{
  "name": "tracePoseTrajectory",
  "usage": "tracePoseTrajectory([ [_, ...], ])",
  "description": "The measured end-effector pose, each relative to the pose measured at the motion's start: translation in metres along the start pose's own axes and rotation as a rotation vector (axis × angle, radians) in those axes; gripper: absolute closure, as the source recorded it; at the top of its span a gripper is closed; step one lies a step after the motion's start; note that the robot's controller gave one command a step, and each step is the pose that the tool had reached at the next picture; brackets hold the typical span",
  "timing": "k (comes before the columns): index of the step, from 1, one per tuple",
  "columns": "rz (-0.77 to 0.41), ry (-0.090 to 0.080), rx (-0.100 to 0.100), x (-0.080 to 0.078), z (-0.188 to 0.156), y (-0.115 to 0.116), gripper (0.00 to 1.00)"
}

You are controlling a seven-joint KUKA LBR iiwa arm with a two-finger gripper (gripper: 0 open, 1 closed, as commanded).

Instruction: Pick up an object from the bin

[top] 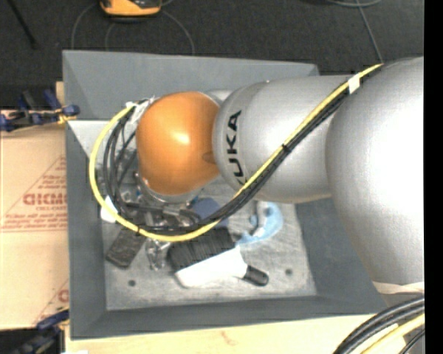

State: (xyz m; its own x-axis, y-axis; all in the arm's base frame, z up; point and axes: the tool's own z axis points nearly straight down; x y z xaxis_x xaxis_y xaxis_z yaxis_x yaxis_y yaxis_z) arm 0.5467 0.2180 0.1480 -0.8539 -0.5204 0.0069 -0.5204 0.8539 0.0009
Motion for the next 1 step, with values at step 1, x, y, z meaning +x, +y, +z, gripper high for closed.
tracePoseTrajectory([
  [1, 0.006, -0.029, 0.004, -0.0334, 0.0060, -0.0206, 0.00],
])
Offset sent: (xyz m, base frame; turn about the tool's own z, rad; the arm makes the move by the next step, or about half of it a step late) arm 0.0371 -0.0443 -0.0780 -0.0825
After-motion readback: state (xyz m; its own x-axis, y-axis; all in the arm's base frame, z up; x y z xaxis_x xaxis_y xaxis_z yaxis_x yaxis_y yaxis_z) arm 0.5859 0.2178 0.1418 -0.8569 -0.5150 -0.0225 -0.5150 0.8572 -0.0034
